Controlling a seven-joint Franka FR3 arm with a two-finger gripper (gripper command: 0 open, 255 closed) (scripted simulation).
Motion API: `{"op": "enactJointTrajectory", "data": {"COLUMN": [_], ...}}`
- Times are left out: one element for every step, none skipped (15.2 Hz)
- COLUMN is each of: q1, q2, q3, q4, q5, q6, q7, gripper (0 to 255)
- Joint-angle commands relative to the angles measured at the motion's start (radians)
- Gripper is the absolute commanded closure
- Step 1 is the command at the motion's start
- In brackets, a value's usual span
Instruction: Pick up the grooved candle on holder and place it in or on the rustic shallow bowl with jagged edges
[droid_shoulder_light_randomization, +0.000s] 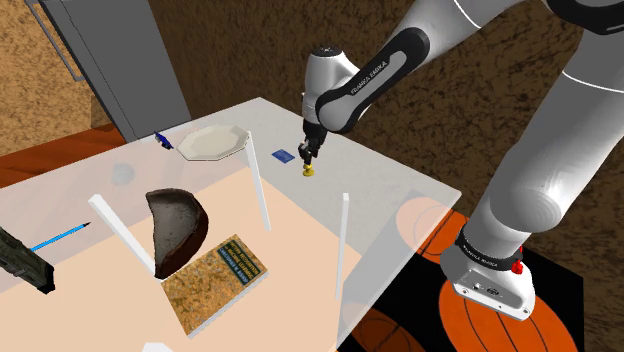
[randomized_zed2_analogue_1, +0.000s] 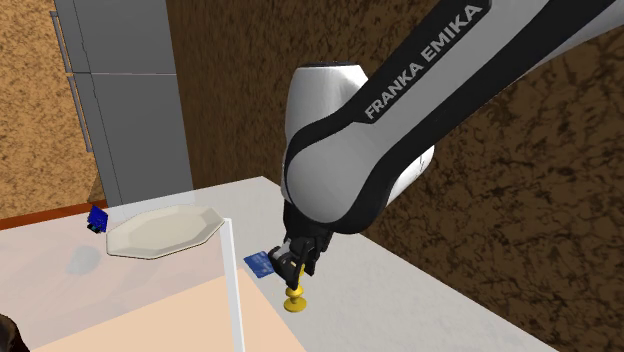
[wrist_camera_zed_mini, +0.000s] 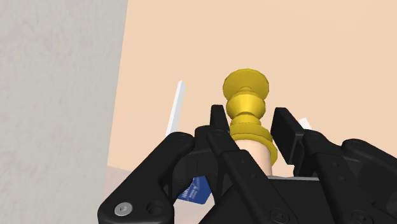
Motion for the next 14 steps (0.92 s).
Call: {"op": "enactJointTrajectory", "data": {"q1": [0.000, -0.001, 0.000, 0.000, 0.000, -0.001, 0.000, 0.000, 0.001, 0.001, 0.002, 0.002, 0.003, 0.003], "q2": [0.001, 0.000, 0.001, 0.000, 0.000, 0.001, -0.010, -0.019, -0.029, -0.039, -0.048, -0.057, -0.066, -0.074], "q3": [-0.001, -0.001, 0.000, 0.000, 0.000, -0.001, -0.001, -0.001, -0.001, -0.001, -0.001, -0.001, -0.001, -0.002], "q4": [-0.001, -0.001, -0.001, -0.001, -0.001, 0.000, 0.004, 0.008, 0.012, 0.017, 0.022, 0.027, 0.033, 0.039], "q5": [0.000, 0.000, 0.000, 0.000, 0.000, 0.000, 0.004, 0.008, 0.012, 0.015, 0.018, 0.021, 0.024, 0.027], "q6": [0.000, 0.000, 0.000, -0.001, -0.001, -0.001, -0.015, -0.029, -0.043, -0.057, -0.071, -0.085, -0.099, -0.113], "q7": [0.000, 0.000, 0.001, 0.001, 0.001, 0.000, -0.004, -0.007, -0.010, -0.013, -0.016, -0.019, -0.022, -0.024], "gripper": [255, 255, 255, 255, 255, 255, 255, 255, 255, 255, 255, 255, 255, 255]}}
